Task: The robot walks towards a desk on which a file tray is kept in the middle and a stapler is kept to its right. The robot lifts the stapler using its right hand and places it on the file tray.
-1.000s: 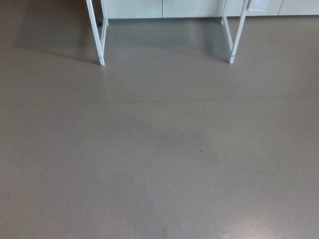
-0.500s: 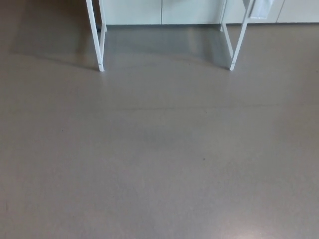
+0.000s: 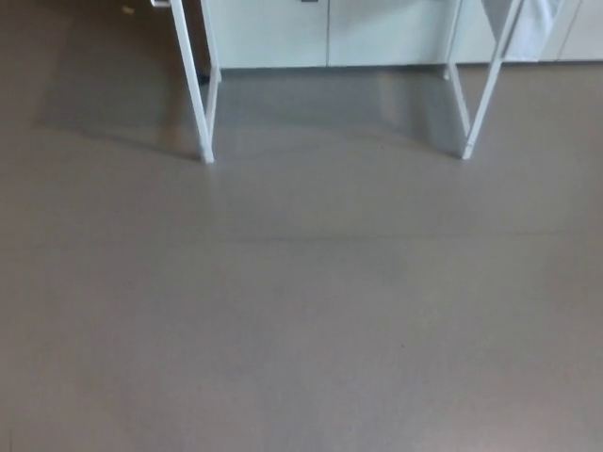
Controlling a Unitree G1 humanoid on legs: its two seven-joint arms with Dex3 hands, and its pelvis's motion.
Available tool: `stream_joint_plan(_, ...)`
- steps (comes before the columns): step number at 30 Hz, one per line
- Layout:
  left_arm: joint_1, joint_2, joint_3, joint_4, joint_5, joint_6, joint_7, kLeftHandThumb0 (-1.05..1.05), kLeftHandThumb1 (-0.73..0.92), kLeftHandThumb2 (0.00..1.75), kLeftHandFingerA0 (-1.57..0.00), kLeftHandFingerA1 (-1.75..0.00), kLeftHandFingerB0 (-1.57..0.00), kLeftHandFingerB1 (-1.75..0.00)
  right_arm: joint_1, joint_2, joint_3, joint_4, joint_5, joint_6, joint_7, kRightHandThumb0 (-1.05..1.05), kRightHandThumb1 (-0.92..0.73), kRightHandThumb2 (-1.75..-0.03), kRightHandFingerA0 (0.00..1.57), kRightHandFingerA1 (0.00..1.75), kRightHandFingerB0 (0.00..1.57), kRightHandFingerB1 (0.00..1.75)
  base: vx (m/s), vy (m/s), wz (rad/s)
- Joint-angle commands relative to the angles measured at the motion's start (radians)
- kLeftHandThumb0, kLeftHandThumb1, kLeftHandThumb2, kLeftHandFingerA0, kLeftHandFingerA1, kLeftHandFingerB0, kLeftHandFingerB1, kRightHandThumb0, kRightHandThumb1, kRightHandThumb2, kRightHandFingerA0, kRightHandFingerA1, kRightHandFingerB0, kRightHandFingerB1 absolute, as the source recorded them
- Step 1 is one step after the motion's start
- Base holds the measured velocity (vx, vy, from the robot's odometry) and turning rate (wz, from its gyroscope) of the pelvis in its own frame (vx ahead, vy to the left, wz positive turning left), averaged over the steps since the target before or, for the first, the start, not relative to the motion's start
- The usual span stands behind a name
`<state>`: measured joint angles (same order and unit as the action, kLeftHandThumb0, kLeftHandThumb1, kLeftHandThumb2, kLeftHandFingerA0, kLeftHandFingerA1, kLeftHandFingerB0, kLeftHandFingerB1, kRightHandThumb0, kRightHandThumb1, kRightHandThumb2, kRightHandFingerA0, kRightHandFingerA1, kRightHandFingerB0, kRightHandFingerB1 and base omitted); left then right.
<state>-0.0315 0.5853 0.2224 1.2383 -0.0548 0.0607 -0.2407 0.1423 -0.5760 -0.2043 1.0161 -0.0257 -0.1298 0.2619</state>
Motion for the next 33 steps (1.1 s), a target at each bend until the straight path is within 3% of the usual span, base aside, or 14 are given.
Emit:
stream_joint_plan(1,0.005,0.01,-0.007,0.003,0.013,-0.023,0.009,-0.69,0.38,1.21,-0.17,-0.77,0.0,-0.66,0.007,-0.011,-0.005,-0.011,0.005,-0.013,-0.015,-0.56,-0.64,-0.62,0.09,0.28,0.11,0.25,0.33,-0.176,0.05)
stream_joint_plan(4,0.002,0.012,-0.007,0.01,0.008,-0.034,-0.004,-0.69,0.41,1.23,-0.15,-0.76,0.0,-0.66,-0.003,-0.015,-0.001,-0.011,0.004,-0.012,-0.005,-0.58,-0.64,-0.62,0.08,0.29,0.1,0.24,0.23,-0.1,0.0)
stream_joint_plan(5,-0.001,0.012,-0.006,0.01,0.008,-0.026,0.002,-0.97,0.54,1.07,-0.25,-1.09,-0.15,-0.93,-0.005,-0.012,-0.005,-0.003,0.007,-0.028,-0.008,-0.57,-0.65,-0.6,0.07,0.3,0.1,0.26,0.25,-0.041,-0.03)
stream_joint_plan(6,-0.002,0.011,-0.006,0.01,0.008,-0.022,0.006,-0.69,0.39,1.2,-0.15,-0.75,0.0,-0.65,-0.006,-0.011,0.0,-0.001,0.001,-0.029,-0.014,-0.55,-0.64,-0.62,0.09,0.29,0.1,0.23,0.27,-0.007,-0.08)
stream_joint_plan(10,-0.001,0.008,-0.001,0.002,0.002,-0.017,0.007,-0.65,0.36,1.18,-0.18,-0.76,0.0,-0.65,-0.029,-0.02,0.015,0.015,-0.02,0.005,-0.026,-0.58,-0.49,-0.83,0.04,0.31,0.03,0.32,0.3,0.074,-0.17)
stream_joint_plan(11,0.0,0.01,-0.004,-0.003,0.004,-0.013,0.003,-0.63,0.36,1.17,-0.2,-0.77,-0.02,-0.65,-0.031,-0.017,0.01,0.024,-0.014,-0.009,-0.029,-0.52,-0.63,-0.62,0.09,0.27,0.11,0.24,0.37,0.146,-0.2)
stream_joint_plan(12,0.001,0.011,-0.008,0.002,0.009,-0.022,0.005,-0.66,0.38,1.2,-0.18,-0.76,0.0,-0.65,-0.01,-0.015,-0.008,-0.013,0.016,-0.007,0.004,-0.33,-0.5,-1.01,0.0,0.5,0.0,0.5,0.42,0.171,0.02)
stream_joint_plan(18,0.003,0.012,-0.019,0.003,0.017,-0.029,0.0,-0.68,0.41,1.22,-0.16,-0.75,0.0,-0.65,-0.064,-0.034,0.042,0.07,-0.04,-0.002,-0.03,-0.57,-0.65,-0.61,0.09,0.26,0.11,0.24,0.46,0.171,-0.24)
stream_joint_plan(19,-0.001,0.01,-0.01,0.006,0.007,-0.02,0.002,-0.66,0.37,1.19,-0.16,-0.75,0.0,-0.65,-0.068,-0.033,0.048,0.085,-0.044,-0.024,-0.045,-0.34,-0.49,-1.02,0.0,0.5,0.0,0.49,0.31,0.119,0.05)
stream_joint_plan(20,-0.001,0.011,-0.015,0.005,0.012,-0.022,0.006,-0.67,0.37,1.19,-0.22,-0.78,-0.01,-0.66,-0.068,-0.033,0.048,0.088,-0.041,-0.027,-0.046,-0.59,-0.67,-0.6,0.07,0.31,0.1,0.26,0.34,0.082,0.12)
stream_joint_plan(22,-0.001,0.01,-0.008,0.006,0.005,-0.021,0.005,-1.05,0.49,1.25,-0.37,-0.93,-0.2,-0.79,-0.049,-0.035,0.048,0.057,-0.037,-0.028,-0.037,-0.62,-0.5,-0.85,0.04,0.34,0.04,0.3,0.34,0.036,0.11)
stream_joint_plan(26,-0.011,0.008,0.002,0.007,-0.004,-0.004,0.012,-0.68,0.37,1.2,-0.15,-0.76,0.0,-0.66,-0.014,-0.034,0.043,-0.004,-0.031,-0.024,-0.037,-0.63,-0.48,-0.85,0.01,0.36,0.0,0.31,0.37,-0.047,0.18)
stream_joint_plan(28,-0.015,0.007,0.005,0.004,-0.005,-0.001,0.018,-0.97,0.52,1.08,-0.24,-1.1,-0.13,-0.97,-0.02,-0.035,0.048,-0.01,-0.038,-0.02,-0.044,-0.58,-0.48,-0.86,0.01,0.32,0.03,0.31,0.46,-0.172,0.04)
stream_joint_plan(33,-0.016,0.014,-0.012,0.01,0.014,-0.016,0.018,-0.66,0.42,1.22,-0.18,-0.76,0.0,-0.65,-0.03,-0.015,0.02,0.038,-0.003,-0.038,-0.035,-0.58,-0.42,-0.83,0.0,0.44,0.05,0.37,0.37,-0.163,0.21)
